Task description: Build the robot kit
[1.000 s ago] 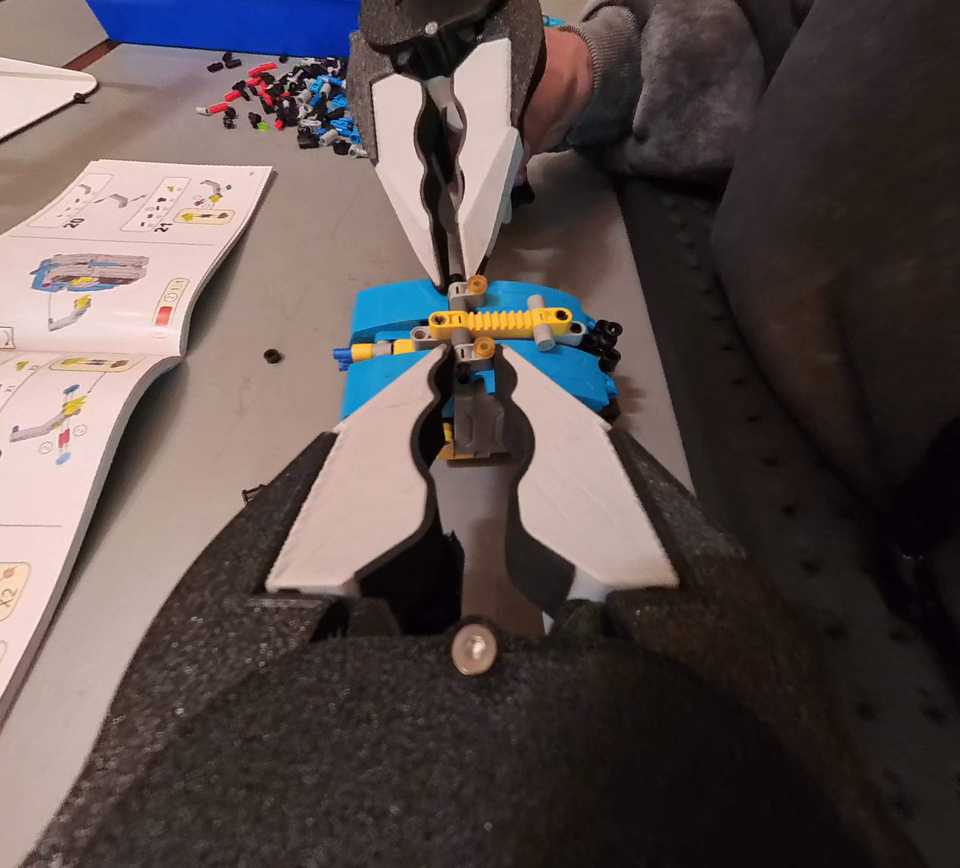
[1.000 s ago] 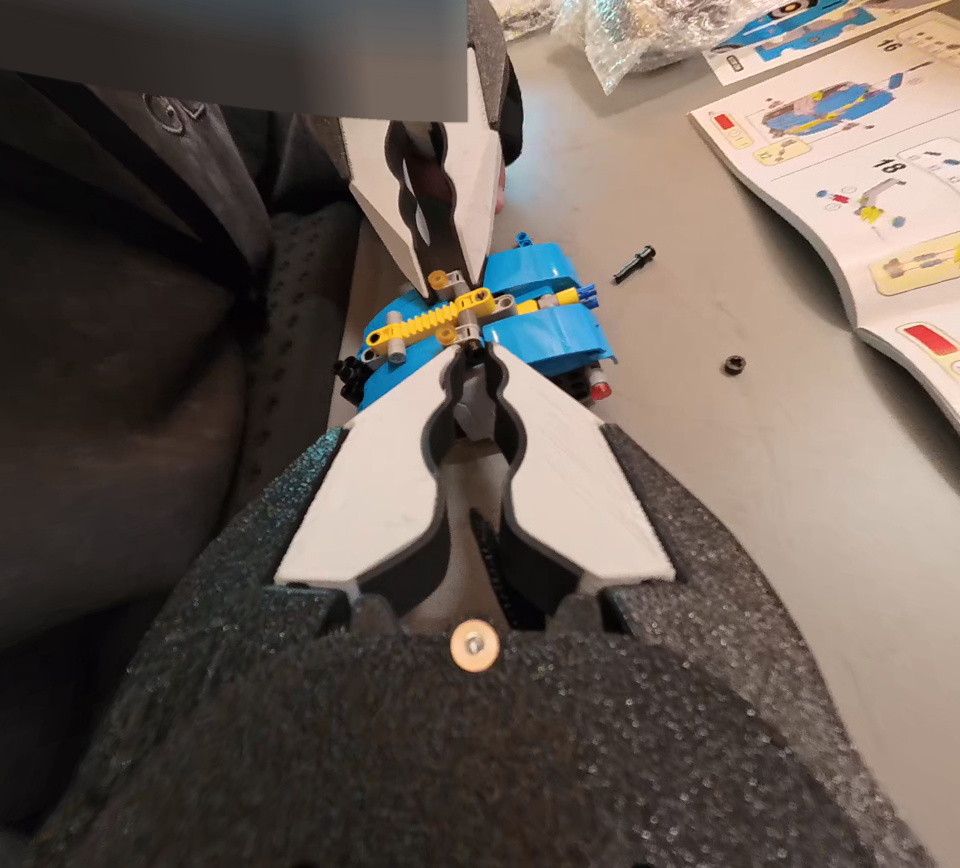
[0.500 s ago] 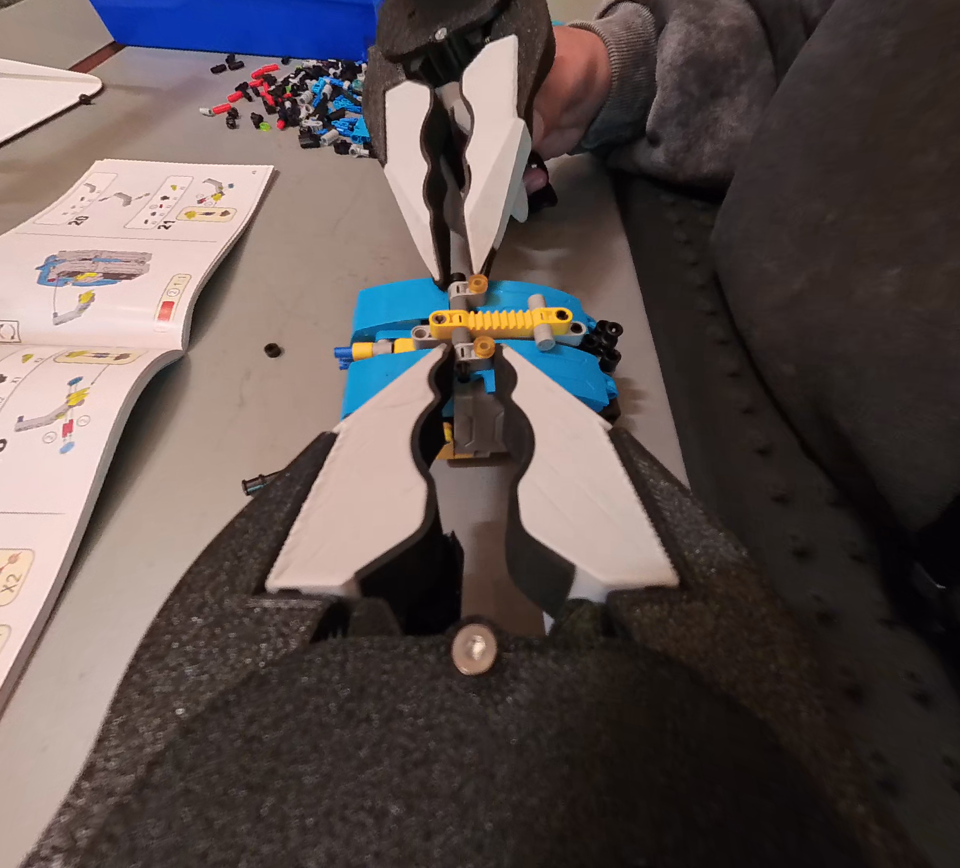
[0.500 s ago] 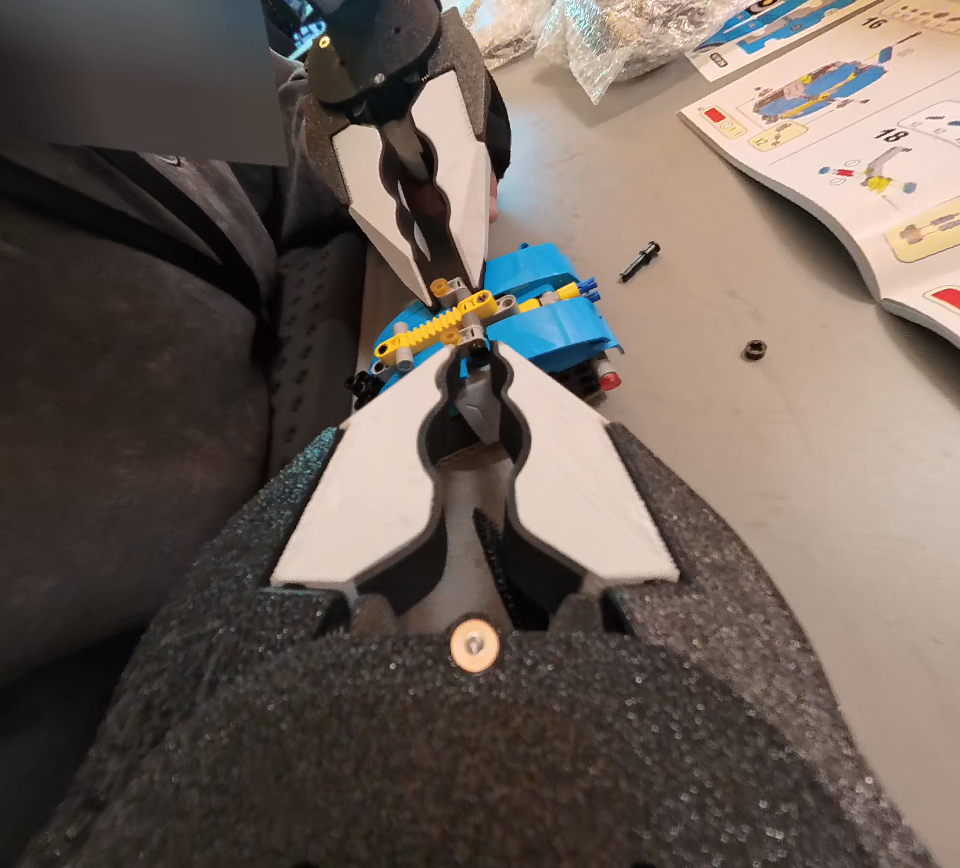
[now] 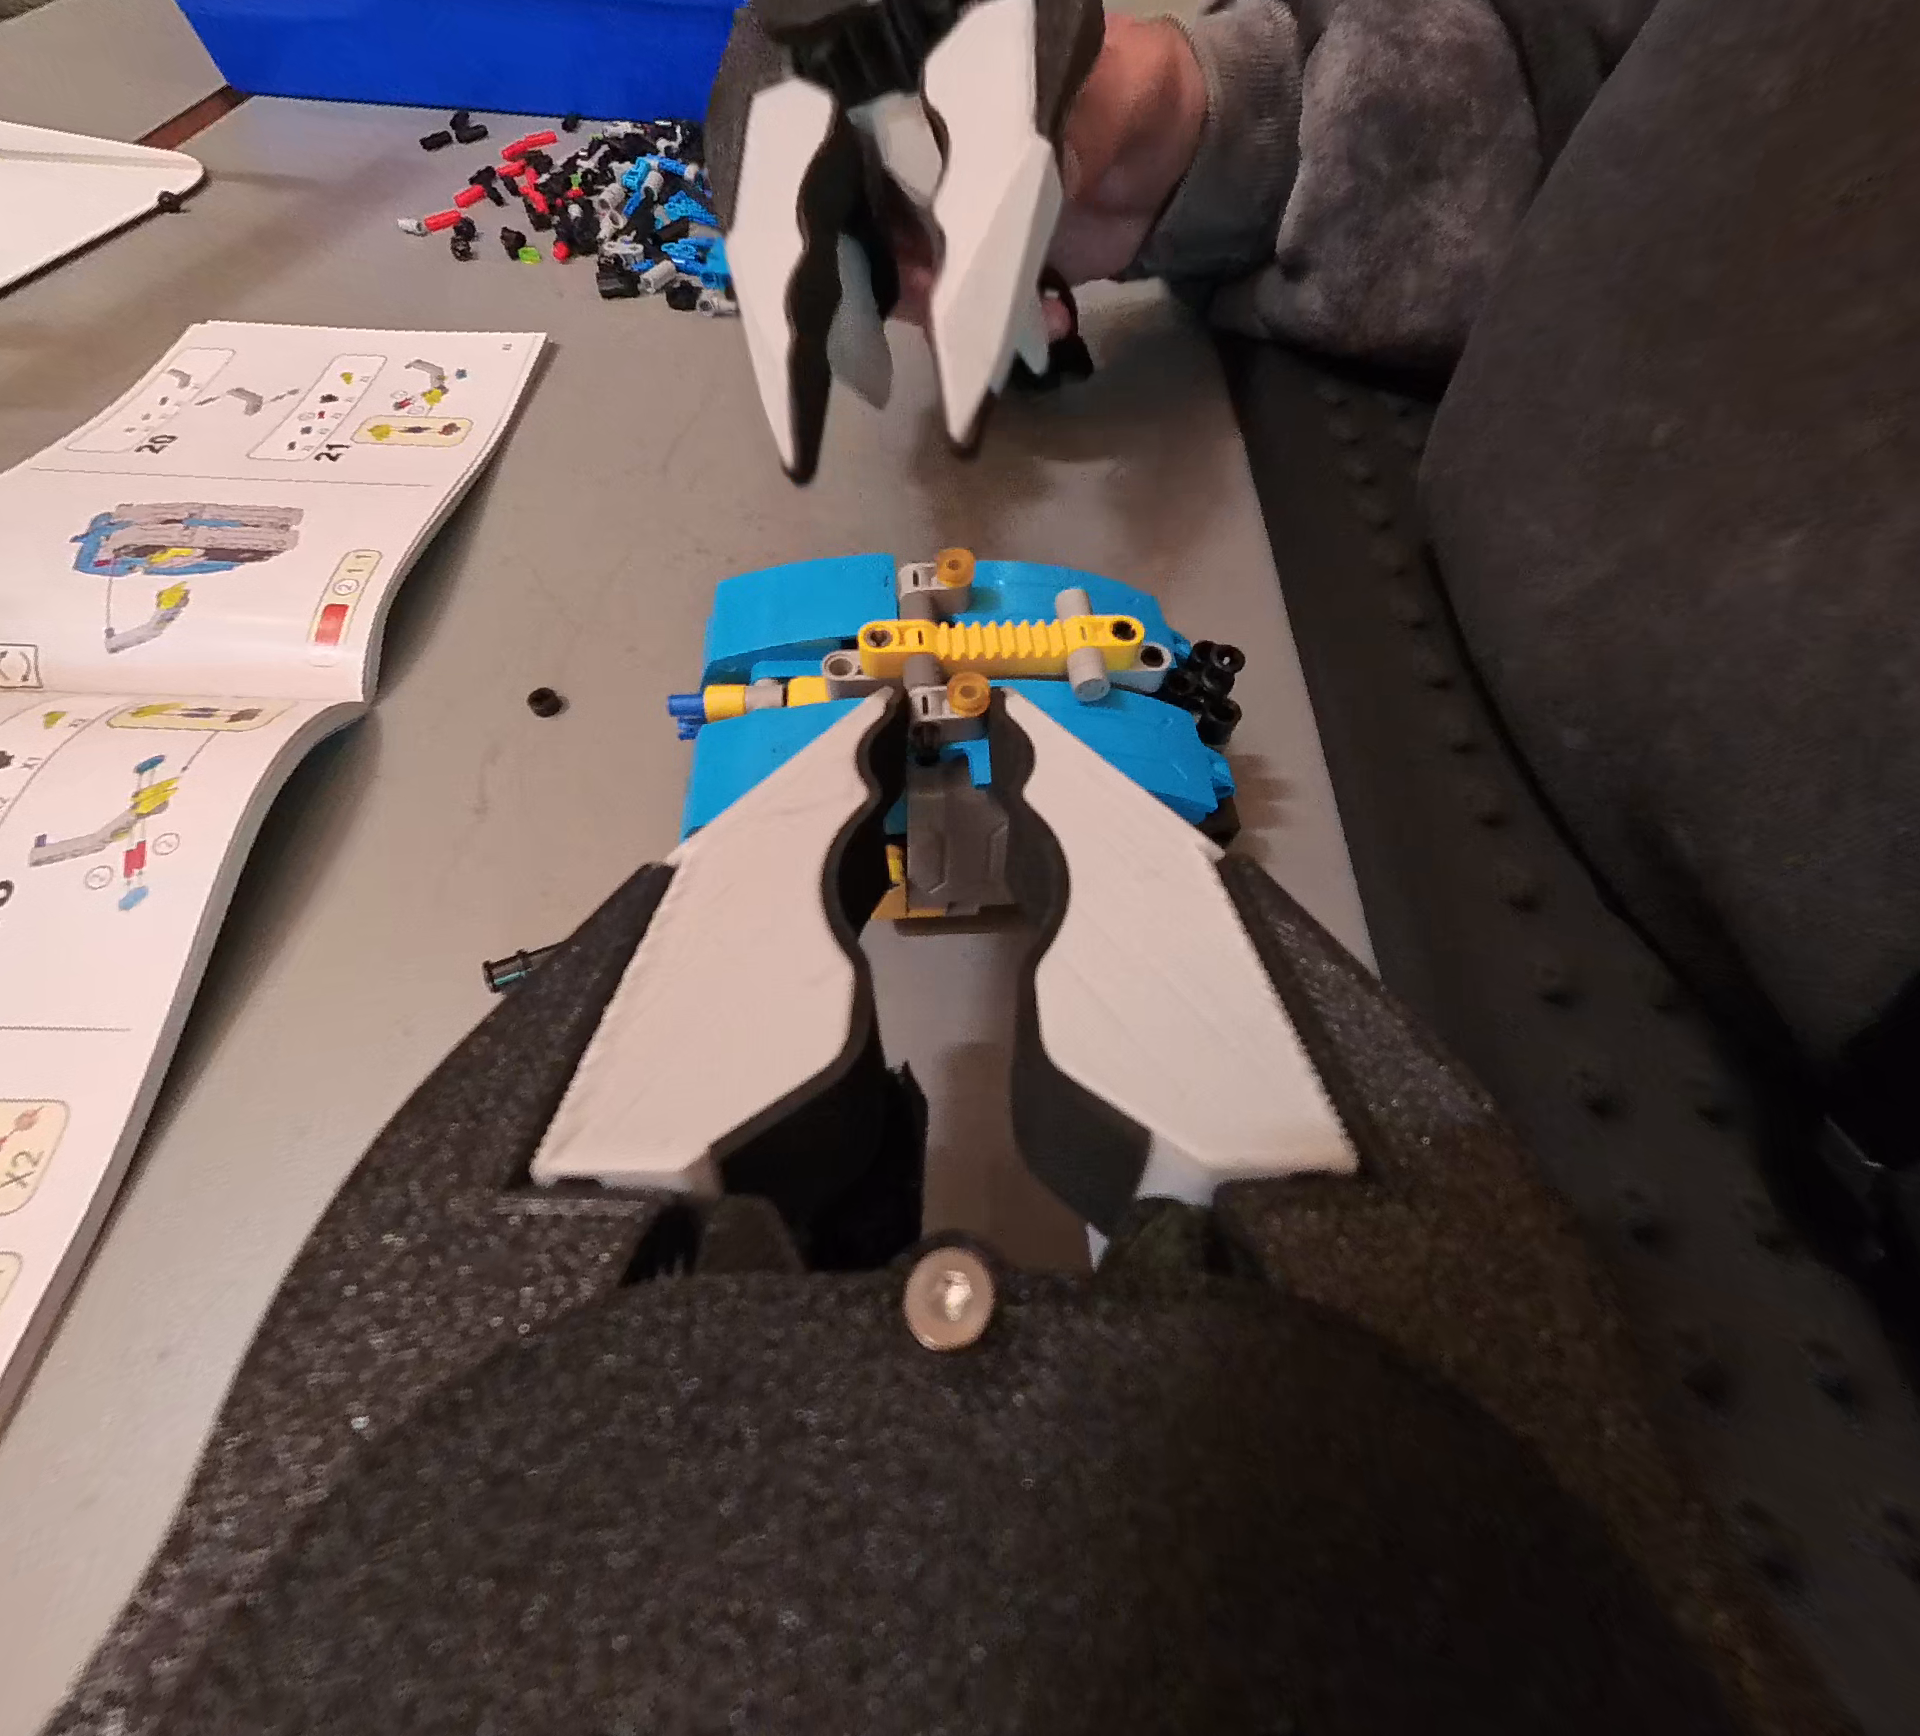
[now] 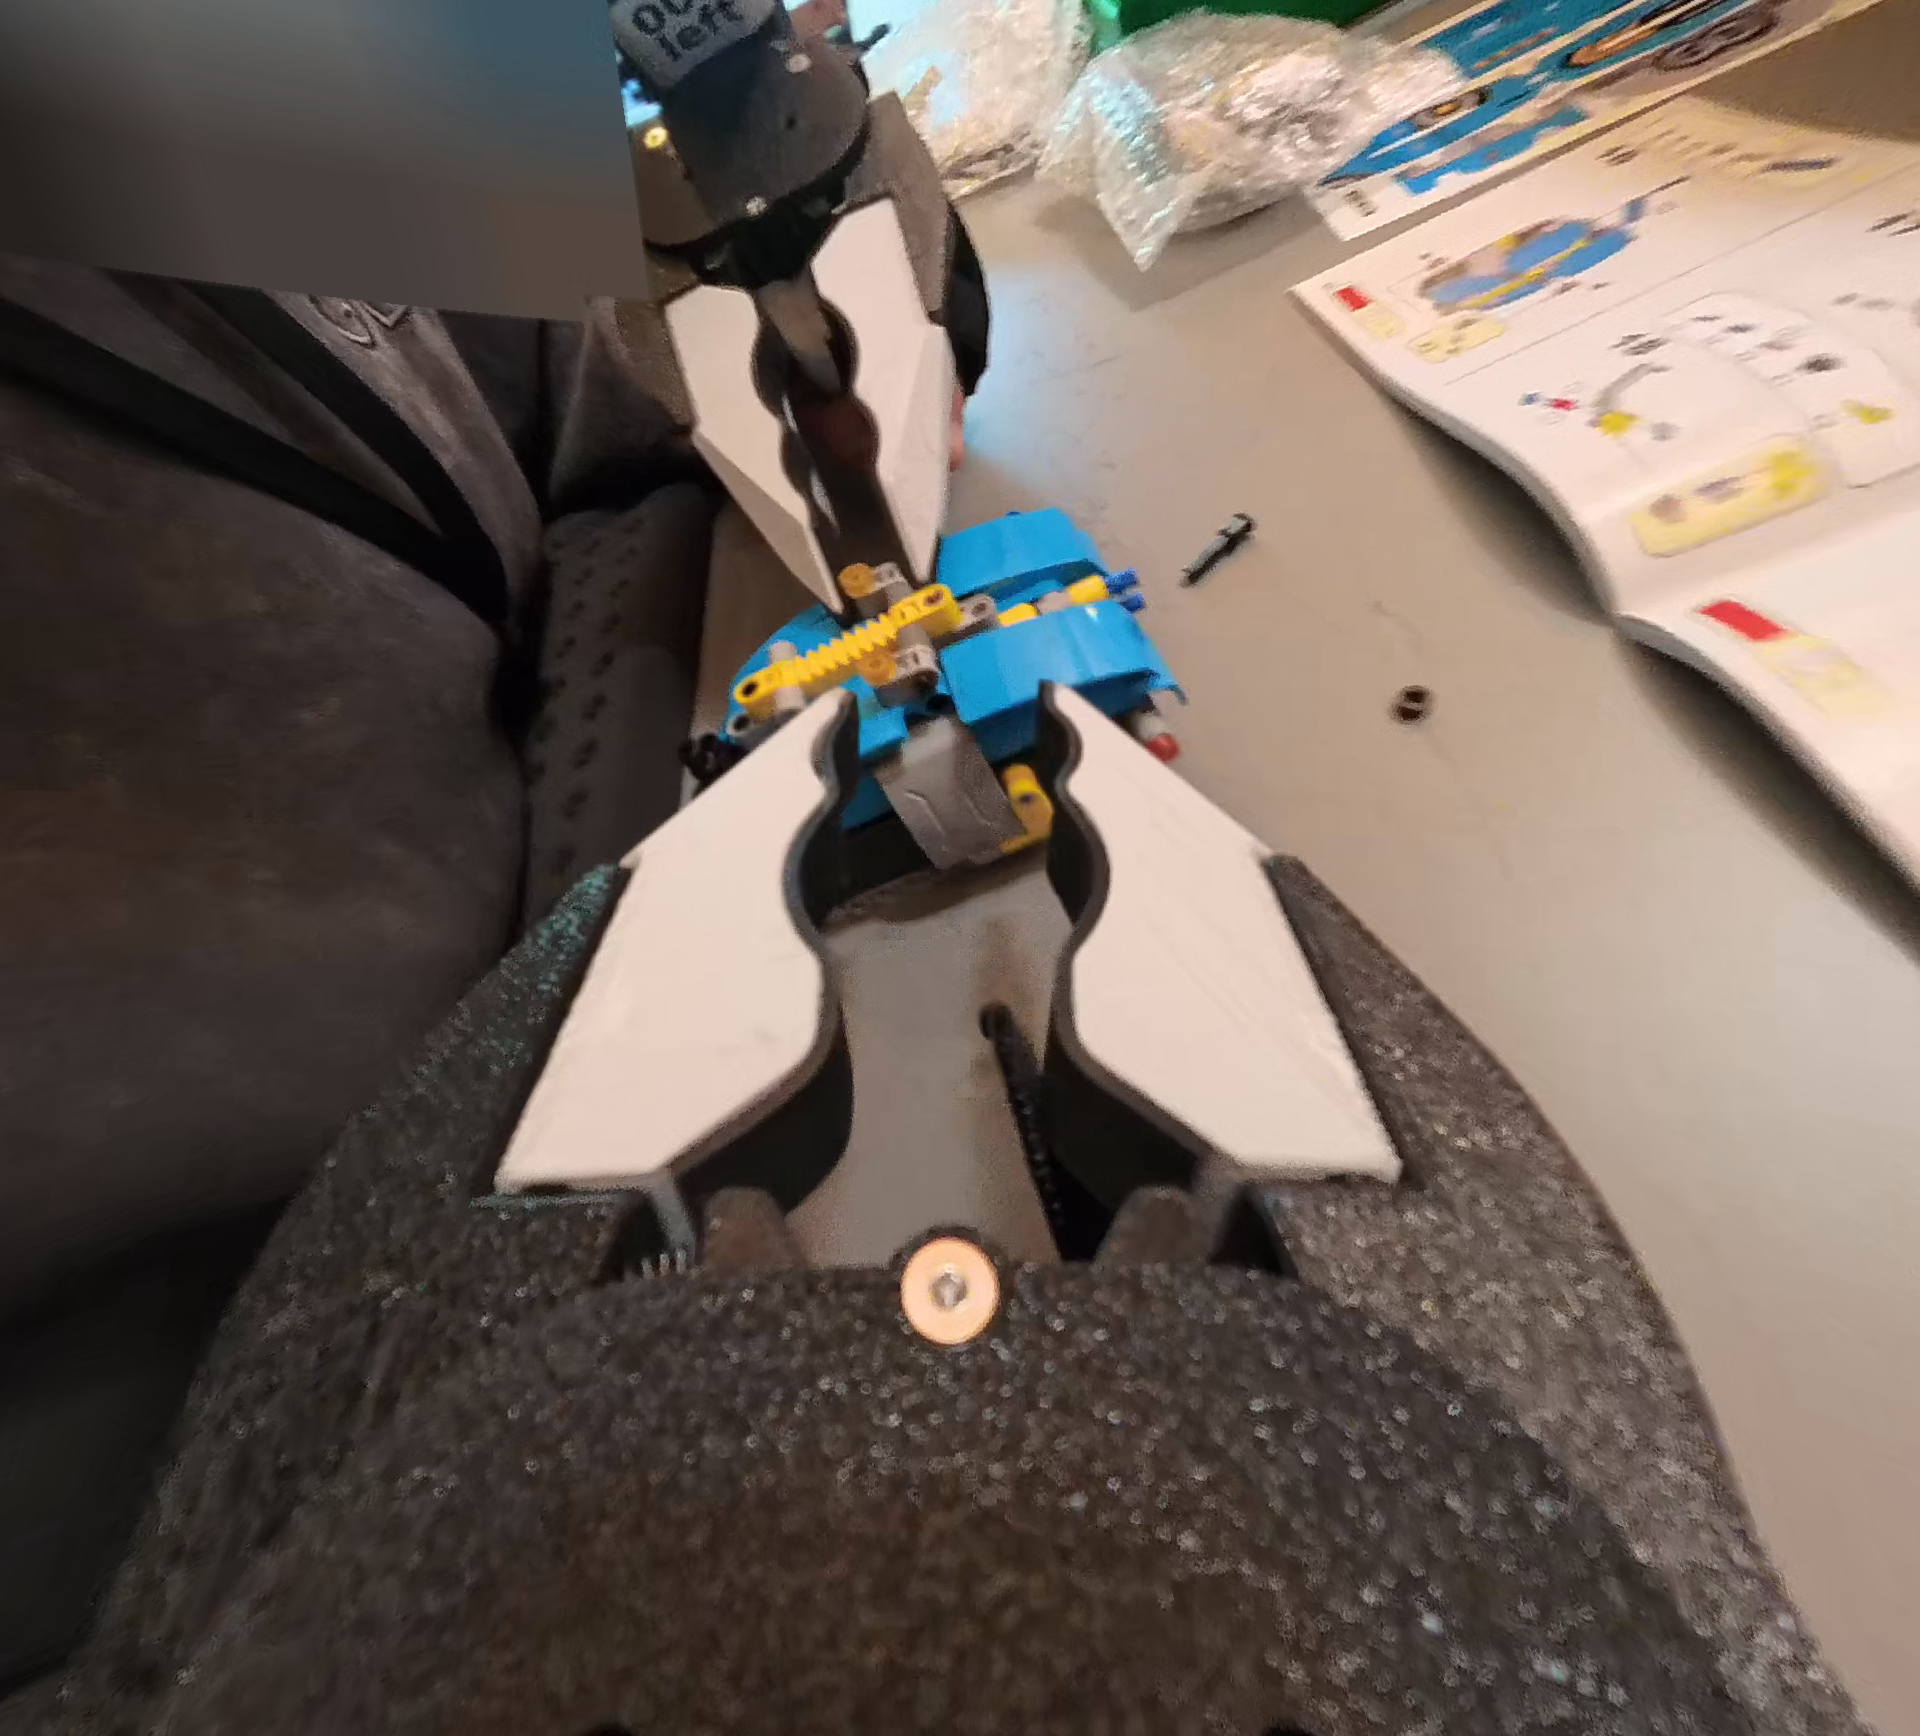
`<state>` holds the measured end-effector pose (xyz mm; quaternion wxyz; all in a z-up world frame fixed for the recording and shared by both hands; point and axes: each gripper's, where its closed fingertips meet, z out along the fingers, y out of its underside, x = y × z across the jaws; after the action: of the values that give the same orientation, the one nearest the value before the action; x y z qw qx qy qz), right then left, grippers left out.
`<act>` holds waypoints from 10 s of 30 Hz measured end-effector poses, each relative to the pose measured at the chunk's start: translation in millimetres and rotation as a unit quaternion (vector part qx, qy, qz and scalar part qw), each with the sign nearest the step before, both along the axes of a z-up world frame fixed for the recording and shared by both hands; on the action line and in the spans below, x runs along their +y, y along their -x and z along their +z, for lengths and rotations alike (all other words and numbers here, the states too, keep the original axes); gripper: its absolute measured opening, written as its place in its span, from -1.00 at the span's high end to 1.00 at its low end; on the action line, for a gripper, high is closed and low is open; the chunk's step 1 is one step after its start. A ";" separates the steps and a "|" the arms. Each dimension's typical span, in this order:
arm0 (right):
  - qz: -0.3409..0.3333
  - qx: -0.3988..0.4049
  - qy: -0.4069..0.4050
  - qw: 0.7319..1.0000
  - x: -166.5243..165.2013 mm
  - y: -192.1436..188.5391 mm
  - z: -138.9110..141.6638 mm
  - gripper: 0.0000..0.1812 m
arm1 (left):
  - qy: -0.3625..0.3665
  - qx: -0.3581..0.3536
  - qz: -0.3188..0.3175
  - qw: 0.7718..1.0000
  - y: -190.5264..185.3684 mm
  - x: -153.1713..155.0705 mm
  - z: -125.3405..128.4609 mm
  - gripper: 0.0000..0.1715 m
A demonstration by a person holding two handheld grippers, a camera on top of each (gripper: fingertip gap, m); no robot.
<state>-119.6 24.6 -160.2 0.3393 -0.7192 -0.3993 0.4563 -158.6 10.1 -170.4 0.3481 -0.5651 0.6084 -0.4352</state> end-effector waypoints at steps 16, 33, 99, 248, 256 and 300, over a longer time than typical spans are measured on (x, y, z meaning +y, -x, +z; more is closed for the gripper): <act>-0.179 -0.353 0.033 0.918 -94.0 -70.4 -56.4 0.75 | 0.003 0.004 -0.007 1.000 2.8 -0.8 0.4 0.82; -0.216 -0.337 0.032 0.916 -67.9 -52.5 -66.9 0.81 | 0.008 0.005 -0.008 1.000 13.7 -1.9 0.7 0.82; 0.082 -0.155 -0.151 0.973 -10.7 30.7 -12.6 0.95 | 0.028 0.013 -0.027 0.999 14.3 -2.3 0.3 0.83; 0.045 -0.084 -0.110 0.989 -18.9 4.2 -12.6 1.00 | 0.008 -0.006 -0.015 1.000 -1.5 6.1 1.8 0.92; 0.018 -0.070 -0.097 0.993 -5.6 1.0 -12.9 1.00 | 0.035 -0.004 -0.067 0.997 -3.2 -4.4 2.7 0.92; -0.407 -0.181 0.082 0.891 1.7 17.9 -16.6 0.30 | -0.173 -0.014 0.026 0.984 -8.8 -1.1 -3.5 0.92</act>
<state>-137.5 26.3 -176.8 0.3573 -0.9141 -0.0871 0.1706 -149.8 9.0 -173.8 0.4606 -0.5057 0.6546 -0.3217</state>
